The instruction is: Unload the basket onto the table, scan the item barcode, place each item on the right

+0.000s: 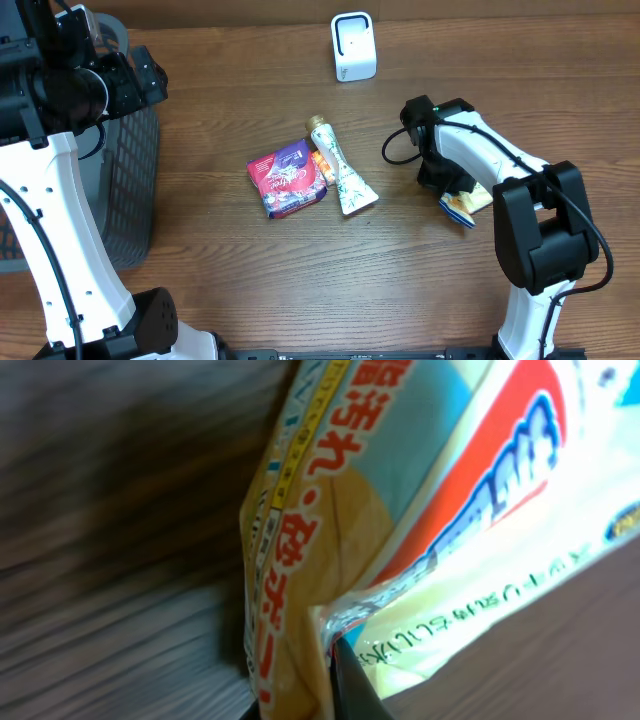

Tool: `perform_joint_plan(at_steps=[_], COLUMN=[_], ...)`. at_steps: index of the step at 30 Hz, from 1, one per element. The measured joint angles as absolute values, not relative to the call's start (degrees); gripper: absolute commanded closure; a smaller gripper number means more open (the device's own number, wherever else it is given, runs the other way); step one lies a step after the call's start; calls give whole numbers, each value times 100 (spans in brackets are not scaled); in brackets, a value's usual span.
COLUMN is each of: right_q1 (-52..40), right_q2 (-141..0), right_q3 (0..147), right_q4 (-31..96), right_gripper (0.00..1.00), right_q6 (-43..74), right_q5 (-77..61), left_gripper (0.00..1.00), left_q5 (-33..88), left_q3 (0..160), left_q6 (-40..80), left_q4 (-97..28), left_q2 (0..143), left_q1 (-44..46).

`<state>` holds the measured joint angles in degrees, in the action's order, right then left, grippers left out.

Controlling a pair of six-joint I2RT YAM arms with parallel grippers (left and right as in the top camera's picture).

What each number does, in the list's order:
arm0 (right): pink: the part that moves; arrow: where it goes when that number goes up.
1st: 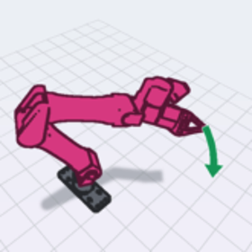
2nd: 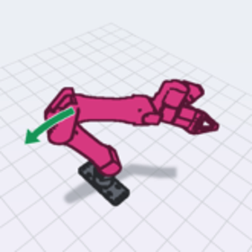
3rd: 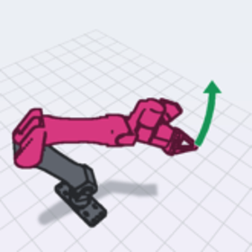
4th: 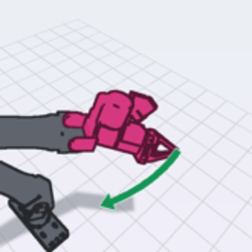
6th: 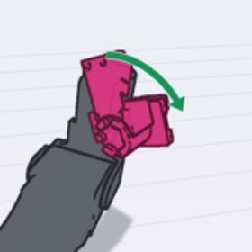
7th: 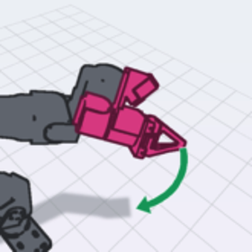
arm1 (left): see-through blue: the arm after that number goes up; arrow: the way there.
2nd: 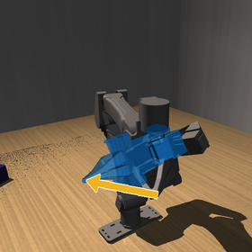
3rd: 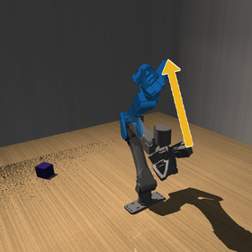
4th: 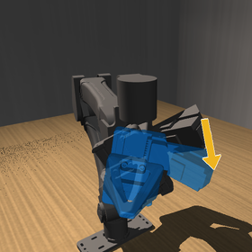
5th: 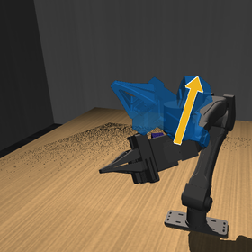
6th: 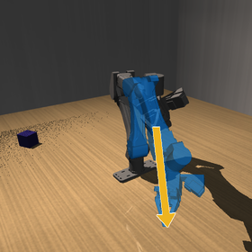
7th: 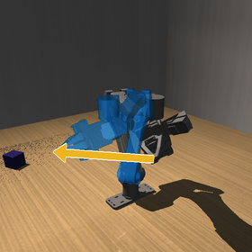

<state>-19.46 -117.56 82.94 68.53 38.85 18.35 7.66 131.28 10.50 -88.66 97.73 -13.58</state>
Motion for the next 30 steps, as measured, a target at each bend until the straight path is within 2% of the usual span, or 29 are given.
perform_joint_plan(at_steps=[6,16,25,30], right_q1=[-1953,-1955,-1955,-1898], right_q2=[-11502,-10123,-10073,-10073], right_q3=[8586,8770,8799,8796], right_q4=[6713,5813,5662,5621], right_gripper=[96,96,96,96], right_q6=[3509,2676,1962,1791], right_q5=[574,-2078,-4547,-5231], left_gripper=[0,0,0,0], left_q5=[766,766,764,766], left_q3=[13128,13128,13128,13128], left_q6=[1050,1050,1050,1050], left_q4=[-8866,-8866,-8866,-8866], left_q2=[9773,9773,9773,9773], left_q1=[-1358,-1358,-1358,-1358])
